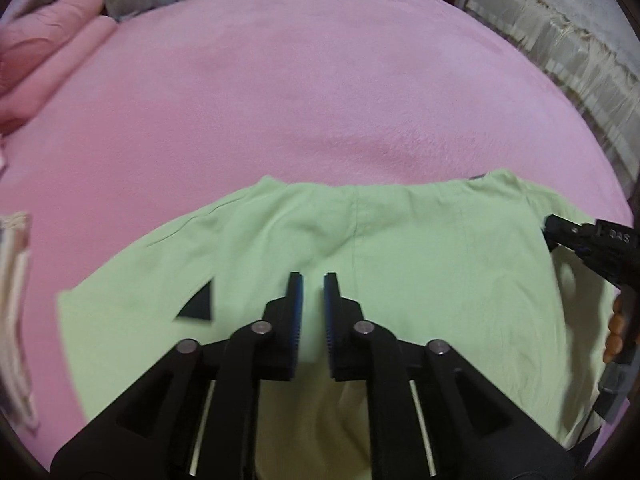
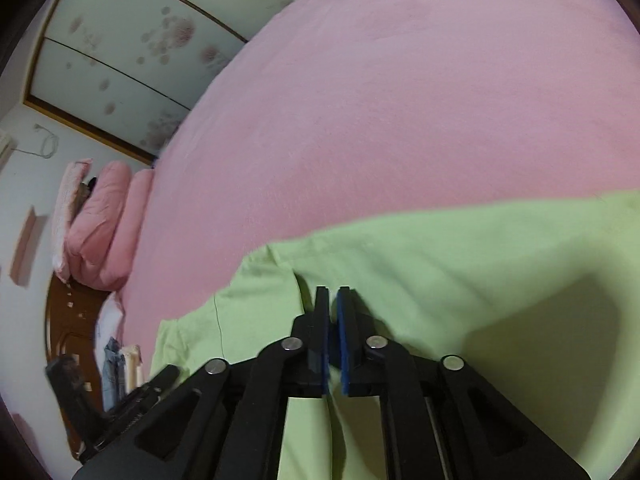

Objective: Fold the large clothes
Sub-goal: 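Hold the green upper part with both grippers and fold it toward the black hem, then open both grippers and move them to the black hem of the jacket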

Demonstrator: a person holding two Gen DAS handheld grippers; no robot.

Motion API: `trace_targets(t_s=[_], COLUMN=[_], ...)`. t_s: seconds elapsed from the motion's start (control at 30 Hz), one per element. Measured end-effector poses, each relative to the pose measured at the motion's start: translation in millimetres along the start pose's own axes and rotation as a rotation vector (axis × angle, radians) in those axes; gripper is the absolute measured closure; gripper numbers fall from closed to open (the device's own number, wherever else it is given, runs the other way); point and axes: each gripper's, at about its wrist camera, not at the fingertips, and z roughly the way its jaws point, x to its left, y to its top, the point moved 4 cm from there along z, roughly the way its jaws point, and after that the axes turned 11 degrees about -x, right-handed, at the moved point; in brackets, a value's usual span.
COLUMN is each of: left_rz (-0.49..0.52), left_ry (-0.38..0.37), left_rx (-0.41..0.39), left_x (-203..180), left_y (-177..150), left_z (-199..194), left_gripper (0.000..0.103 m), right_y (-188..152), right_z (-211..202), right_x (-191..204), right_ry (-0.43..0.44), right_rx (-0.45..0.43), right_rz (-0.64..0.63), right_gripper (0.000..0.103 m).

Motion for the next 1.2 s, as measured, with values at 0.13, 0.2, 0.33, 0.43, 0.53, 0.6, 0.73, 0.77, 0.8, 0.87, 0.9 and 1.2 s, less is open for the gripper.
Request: trace_targets(t_s=[0.13,0.2,0.33,0.43,0.53,0.6,0.73,0.77,0.8,0.87,0.9,1.2], left_rz=[-0.048,-0.085,-0.16,-0.19,-0.205,-0.2,-0.189,-0.184,-0.173,-0.143,-0.134,-0.188], left_ry=[0.06,0.079,0.093,0.088,0.052,0.028,0.013,0.01,0.013,0.034,0.041,0.073], left_rx=[0.019,0.031,0.076,0.11,0.122,0.148,0.192,0.198,0.199,0.196,0.194,0.215], left_x=[4,10,20,22,21,26,43,45,47,49,48,25], left_y=[-25,-39,-79,-107,-130,-145,-171,-175,-180,-192,-196,-232], left_z=[-34,-51,-80,-100,-123,-147,-198,-211,-224,-250,-261,-317], left_gripper=[0.047,0.043,0.043,0.043,0.043,0.043,0.043,0.043,0.043,0.042,0.042,0.042], right_y=[-43,-67,-143,-168,-177,-198,-240,-249,-255,-271,-273,-317], right_z=[-20,-32,-65,-105,-173,-198,-240,-254,-264,-286,-296,-366], right_x=[29,43,77,86,68,83,118,124,129,139,139,145], right_ry=[-0.047,-0.077,-0.093,-0.101,-0.125,-0.159,-0.171,-0.173,-0.173,-0.165,-0.165,-0.158], right_rx=[-0.008,0.016,0.074,0.112,0.128,0.115,0.091,0.086,0.081,0.071,0.07,0.048], right_rz=[-0.137,-0.208,-0.324,-0.38,-0.442,-0.489,-0.499,-0.489,-0.479,-0.447,-0.437,-0.459], right_gripper=[0.049,0.035,0.021,0.018,0.017,0.016,0.014,0.014,0.014,0.014,0.013,0.013])
